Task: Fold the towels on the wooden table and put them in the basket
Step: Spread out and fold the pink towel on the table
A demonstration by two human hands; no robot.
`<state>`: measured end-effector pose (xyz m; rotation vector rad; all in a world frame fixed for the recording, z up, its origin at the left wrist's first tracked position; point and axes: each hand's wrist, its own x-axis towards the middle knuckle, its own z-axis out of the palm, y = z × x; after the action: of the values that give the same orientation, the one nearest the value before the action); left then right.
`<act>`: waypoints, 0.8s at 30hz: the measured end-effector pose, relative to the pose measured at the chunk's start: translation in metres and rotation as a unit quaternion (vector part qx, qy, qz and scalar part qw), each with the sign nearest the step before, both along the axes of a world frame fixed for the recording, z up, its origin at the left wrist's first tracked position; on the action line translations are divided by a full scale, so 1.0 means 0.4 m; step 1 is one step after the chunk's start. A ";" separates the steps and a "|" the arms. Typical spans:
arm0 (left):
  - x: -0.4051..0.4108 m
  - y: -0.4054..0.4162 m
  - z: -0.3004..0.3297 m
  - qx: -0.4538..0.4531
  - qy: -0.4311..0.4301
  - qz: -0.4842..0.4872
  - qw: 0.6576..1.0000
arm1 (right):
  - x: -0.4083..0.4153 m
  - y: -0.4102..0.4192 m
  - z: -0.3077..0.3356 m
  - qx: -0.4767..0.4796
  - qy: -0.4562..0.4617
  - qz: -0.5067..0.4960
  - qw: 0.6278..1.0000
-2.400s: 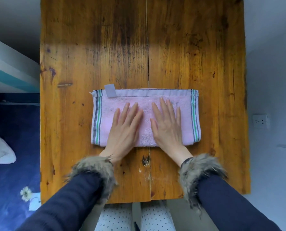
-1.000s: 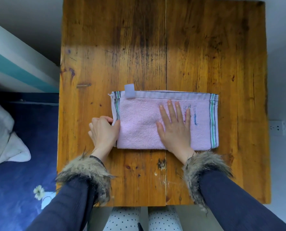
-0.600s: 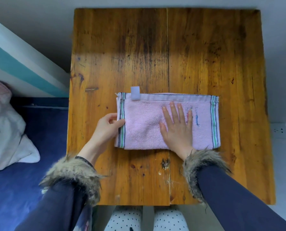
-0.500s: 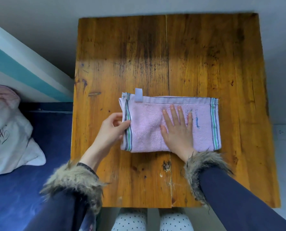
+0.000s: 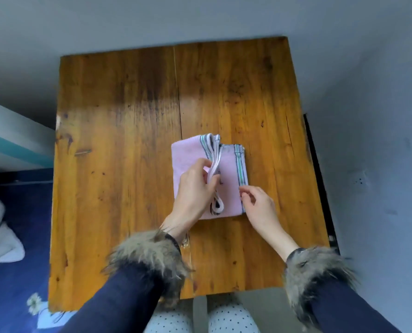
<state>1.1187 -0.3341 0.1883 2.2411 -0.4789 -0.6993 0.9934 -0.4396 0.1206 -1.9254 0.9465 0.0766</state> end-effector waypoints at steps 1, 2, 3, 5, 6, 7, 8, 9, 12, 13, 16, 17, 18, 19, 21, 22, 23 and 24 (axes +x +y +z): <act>-0.019 -0.025 -0.023 0.008 0.000 -0.008 1.000 | -0.007 -0.009 -0.001 0.037 0.005 -0.015 0.999; -0.035 -0.046 -0.045 0.017 0.001 -0.010 1.000 | -0.013 -0.015 -0.005 0.069 0.006 -0.032 0.997; -0.049 -0.065 -0.064 0.025 -0.001 -0.010 1.000 | -0.017 -0.020 -0.010 0.093 0.005 -0.046 0.995; -0.069 -0.097 -0.093 0.044 -0.018 -0.012 0.999 | -0.021 -0.028 -0.023 0.119 0.004 -0.061 0.991; -0.080 -0.116 -0.102 0.053 -0.029 -0.015 0.998 | -0.026 -0.034 -0.028 0.127 0.003 -0.068 0.990; -0.081 -0.125 -0.106 0.056 -0.040 -0.016 0.998 | -0.022 -0.034 -0.029 0.130 0.001 -0.071 0.989; -0.082 -0.131 -0.106 0.052 -0.049 -0.015 0.997 | -0.018 -0.032 -0.030 0.131 -0.002 -0.073 0.989; -0.086 -0.138 -0.110 0.042 -0.057 -0.012 0.997 | -0.019 -0.034 -0.032 0.134 -0.003 -0.077 0.988; -0.099 -0.141 -0.127 0.027 -0.066 -0.005 0.997 | -0.022 -0.040 -0.040 0.151 -0.014 -0.097 0.984; -0.106 -0.136 -0.135 0.035 -0.059 -0.012 0.998 | -0.023 -0.042 -0.043 0.157 -0.017 -0.106 0.982; -0.119 -0.126 -0.164 0.056 -0.038 -0.035 0.997 | -0.025 -0.049 -0.046 0.181 -0.018 -0.133 0.974; -0.119 -0.126 -0.168 0.055 -0.040 -0.036 0.997 | -0.026 -0.052 -0.045 0.190 -0.018 -0.141 0.971; -0.118 -0.129 -0.170 0.054 -0.044 -0.036 0.997 | -0.027 -0.055 -0.042 0.197 -0.018 -0.146 0.969; -0.116 -0.131 -0.172 0.054 -0.047 -0.037 0.997 | -0.029 -0.056 -0.040 0.201 -0.016 -0.147 0.968; -0.115 -0.134 -0.173 0.053 -0.039 -0.053 0.996 | -0.035 -0.056 -0.042 0.200 -0.011 -0.137 0.970; -0.115 -0.134 -0.170 0.051 -0.029 -0.065 0.996 | -0.036 -0.055 -0.042 0.199 -0.008 -0.130 0.971; -0.115 -0.133 -0.166 0.045 -0.021 -0.075 0.996 | -0.035 -0.055 -0.039 0.197 -0.004 -0.126 0.972; -0.115 -0.130 -0.160 0.033 -0.016 -0.080 0.996 | -0.032 -0.055 -0.037 0.198 -0.001 -0.127 0.972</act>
<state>1.0727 -0.3863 0.1241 2.2972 -0.6651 -0.7712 0.9805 -0.4616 0.1059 -1.4280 1.0786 0.1046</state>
